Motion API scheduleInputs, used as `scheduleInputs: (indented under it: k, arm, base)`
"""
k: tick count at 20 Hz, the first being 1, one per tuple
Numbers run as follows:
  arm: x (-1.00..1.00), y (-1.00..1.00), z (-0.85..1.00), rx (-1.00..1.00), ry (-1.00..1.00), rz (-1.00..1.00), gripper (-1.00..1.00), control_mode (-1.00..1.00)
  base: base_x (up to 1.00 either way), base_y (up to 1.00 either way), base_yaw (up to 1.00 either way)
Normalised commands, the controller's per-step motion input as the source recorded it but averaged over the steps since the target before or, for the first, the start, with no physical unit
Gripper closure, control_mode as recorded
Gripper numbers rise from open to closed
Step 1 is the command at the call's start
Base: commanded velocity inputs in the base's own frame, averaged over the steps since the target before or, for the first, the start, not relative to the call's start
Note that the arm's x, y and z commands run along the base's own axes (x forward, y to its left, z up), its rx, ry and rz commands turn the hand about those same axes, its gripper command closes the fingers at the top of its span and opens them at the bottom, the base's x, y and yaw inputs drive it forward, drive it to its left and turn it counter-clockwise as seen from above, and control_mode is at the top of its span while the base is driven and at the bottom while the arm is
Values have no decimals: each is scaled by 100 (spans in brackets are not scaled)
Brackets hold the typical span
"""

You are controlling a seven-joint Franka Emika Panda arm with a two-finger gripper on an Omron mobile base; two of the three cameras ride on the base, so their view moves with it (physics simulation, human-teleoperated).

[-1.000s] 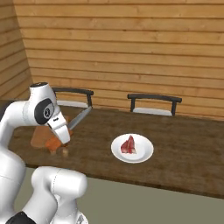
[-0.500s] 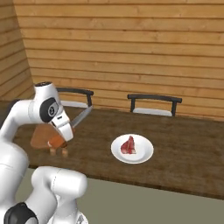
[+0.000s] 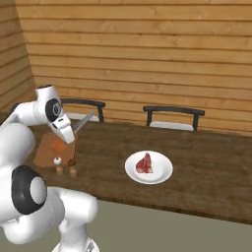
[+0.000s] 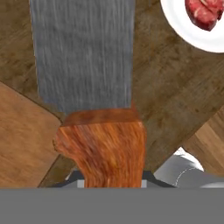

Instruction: Pick up the knife from the drawer and place it on the cutting board. Then place the meat from the plate to the cutting board.

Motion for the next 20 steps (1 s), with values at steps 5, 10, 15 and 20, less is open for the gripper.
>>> scheduleInputs:
  k: [5,10,15,20]
  arm:
    - [83,66,-17,-3,13,0,100,-100]
    - [81,45,-35,0,13,0,100,-100]
    - [37,34,-48,0,12,0,100,-100]
    - [8,45,-44,-2,5,0,100,-100]
  base:
    - [0,0,0]
    - [0,0,0]
    - [0,0,0]
    - [0,0,0]
